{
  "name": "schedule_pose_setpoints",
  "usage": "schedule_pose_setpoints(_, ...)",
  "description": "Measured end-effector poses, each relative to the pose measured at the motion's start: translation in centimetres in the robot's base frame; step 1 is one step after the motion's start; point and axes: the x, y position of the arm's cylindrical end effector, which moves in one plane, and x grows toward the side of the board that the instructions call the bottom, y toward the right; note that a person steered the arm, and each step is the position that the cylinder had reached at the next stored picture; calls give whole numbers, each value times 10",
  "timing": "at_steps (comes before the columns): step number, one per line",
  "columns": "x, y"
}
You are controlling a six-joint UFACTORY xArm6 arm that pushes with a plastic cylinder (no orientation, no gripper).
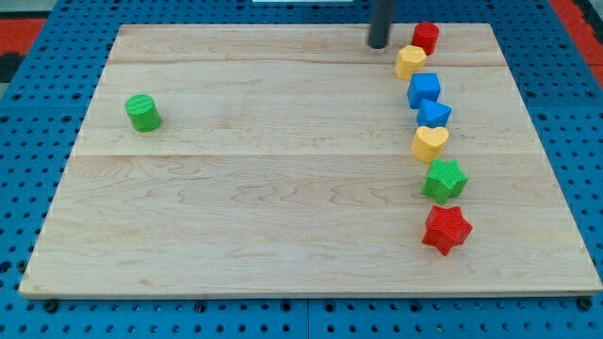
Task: Slide the green circle to the top center
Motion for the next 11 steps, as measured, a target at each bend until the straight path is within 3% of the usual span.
schedule_pose_setpoints(1,94,-23)
schedule_pose_setpoints(2,162,-48)
schedule_pose_setpoints(3,232,-131)
schedule_pose_setpoints(4,253,-230)
schedule_pose_setpoints(5,221,-295)
schedule_pose_setpoints(8,82,-286)
schedule_pose_setpoints(9,79,-304)
schedule_pose_setpoints(10,32,-261)
schedule_pose_setpoints(11,4,-163)
